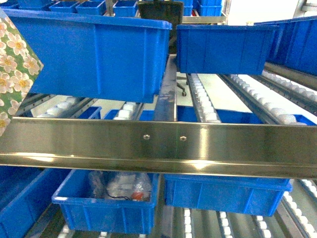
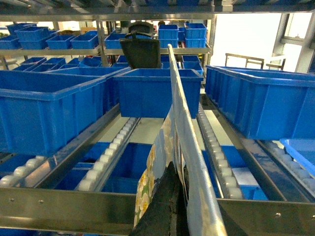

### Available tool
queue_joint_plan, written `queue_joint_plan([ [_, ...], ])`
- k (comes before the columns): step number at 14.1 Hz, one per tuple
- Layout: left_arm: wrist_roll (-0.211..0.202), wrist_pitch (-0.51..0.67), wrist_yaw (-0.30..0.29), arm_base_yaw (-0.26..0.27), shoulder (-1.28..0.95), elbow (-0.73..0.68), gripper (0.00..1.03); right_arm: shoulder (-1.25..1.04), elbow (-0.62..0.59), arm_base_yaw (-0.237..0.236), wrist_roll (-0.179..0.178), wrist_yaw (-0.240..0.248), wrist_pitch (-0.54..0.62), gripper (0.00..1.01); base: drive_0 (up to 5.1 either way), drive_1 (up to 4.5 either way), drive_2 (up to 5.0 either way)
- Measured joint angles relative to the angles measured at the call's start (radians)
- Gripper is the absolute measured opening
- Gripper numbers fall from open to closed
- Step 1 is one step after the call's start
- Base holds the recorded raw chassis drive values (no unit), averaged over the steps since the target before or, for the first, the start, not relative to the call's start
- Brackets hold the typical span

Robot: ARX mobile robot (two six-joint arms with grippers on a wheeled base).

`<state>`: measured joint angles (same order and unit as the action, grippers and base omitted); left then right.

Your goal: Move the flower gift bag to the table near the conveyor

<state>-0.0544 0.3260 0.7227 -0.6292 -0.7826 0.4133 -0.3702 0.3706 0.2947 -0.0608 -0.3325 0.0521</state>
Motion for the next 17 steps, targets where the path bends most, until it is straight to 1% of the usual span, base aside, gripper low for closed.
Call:
queue_joint_plan([
  [17,0.000,0.002,0.000,-0.001,0.001,0.000,0.02,0.000,0.000,0.000,0.000,0.000,0.001,0.02,-4.7,2.65,2.7],
])
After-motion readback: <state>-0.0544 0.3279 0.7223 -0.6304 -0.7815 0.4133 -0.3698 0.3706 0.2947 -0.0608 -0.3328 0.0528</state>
